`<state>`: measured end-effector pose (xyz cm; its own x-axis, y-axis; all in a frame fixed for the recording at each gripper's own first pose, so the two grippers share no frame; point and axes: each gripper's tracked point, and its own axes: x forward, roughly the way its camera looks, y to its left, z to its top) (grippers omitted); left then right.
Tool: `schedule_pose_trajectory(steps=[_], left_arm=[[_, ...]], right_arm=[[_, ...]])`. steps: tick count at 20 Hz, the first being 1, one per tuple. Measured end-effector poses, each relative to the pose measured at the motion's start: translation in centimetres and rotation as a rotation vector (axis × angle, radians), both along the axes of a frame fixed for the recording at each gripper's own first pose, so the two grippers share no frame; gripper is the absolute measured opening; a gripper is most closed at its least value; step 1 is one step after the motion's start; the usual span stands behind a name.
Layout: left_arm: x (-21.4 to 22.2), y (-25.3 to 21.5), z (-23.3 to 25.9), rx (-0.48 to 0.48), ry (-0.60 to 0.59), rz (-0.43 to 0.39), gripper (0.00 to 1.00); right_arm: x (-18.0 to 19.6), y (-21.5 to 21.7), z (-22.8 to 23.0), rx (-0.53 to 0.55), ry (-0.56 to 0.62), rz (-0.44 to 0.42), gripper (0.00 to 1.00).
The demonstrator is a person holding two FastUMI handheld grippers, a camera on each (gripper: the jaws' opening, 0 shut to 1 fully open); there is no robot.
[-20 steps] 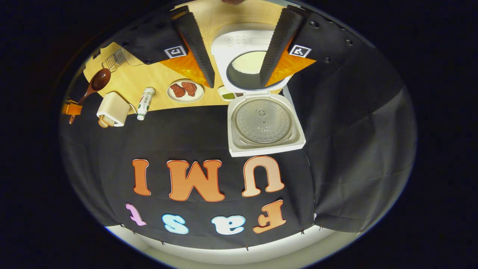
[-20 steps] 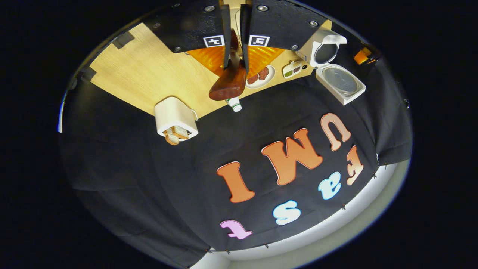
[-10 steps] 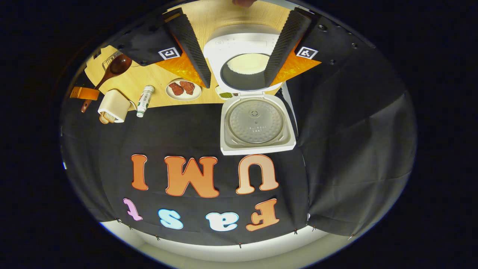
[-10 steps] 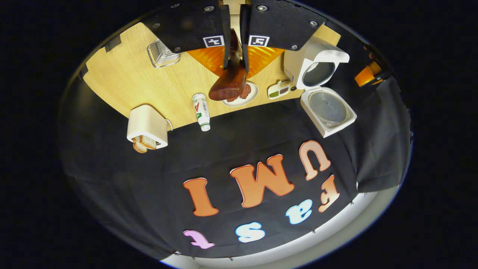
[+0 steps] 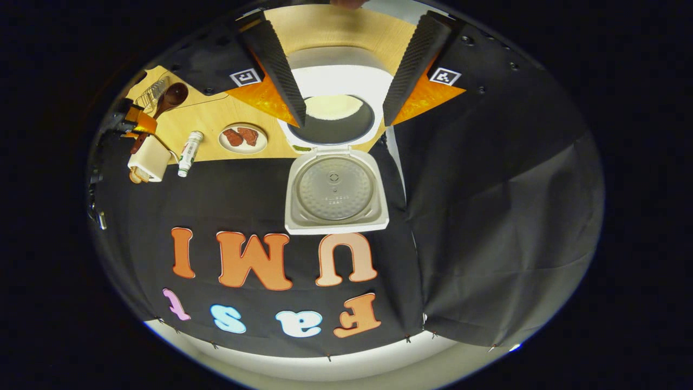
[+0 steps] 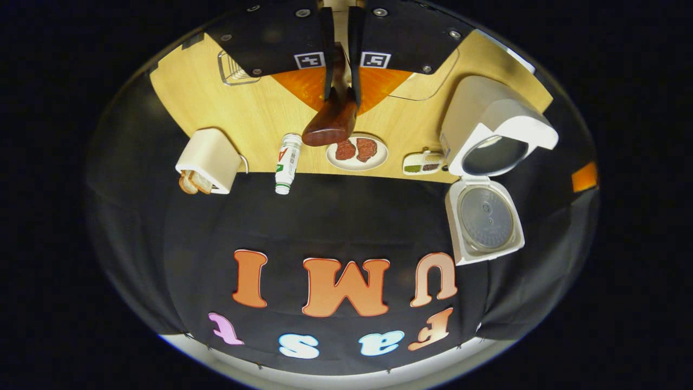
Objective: Close the left gripper, press the button to open the rice cooker; take a wooden spoon from the chopstick holder with the right hand, scoop a spoonful of rice and pour it into the rice cooker, then put the wooden spoon back into the chopstick holder.
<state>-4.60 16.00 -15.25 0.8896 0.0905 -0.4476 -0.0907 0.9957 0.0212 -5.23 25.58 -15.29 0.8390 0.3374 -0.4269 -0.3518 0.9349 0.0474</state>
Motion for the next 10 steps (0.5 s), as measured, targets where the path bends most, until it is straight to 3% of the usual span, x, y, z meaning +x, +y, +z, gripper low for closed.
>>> schedule_pose_trajectory(steps=[4, 10], left_arm=[[0.2, 1.1, -0.8, 0.003, 0.023, 0.011, 0.96], [1.4, 0.7, -2.0, 0.007, 0.05, -0.044, 0.96]], right_arm=[[-1.2, 1.9, -2.9, -0.097, -0.033, 0.046, 0.1], [-2.9, 2.2, -5.1, -0.144, -0.082, 0.009, 0.1]])
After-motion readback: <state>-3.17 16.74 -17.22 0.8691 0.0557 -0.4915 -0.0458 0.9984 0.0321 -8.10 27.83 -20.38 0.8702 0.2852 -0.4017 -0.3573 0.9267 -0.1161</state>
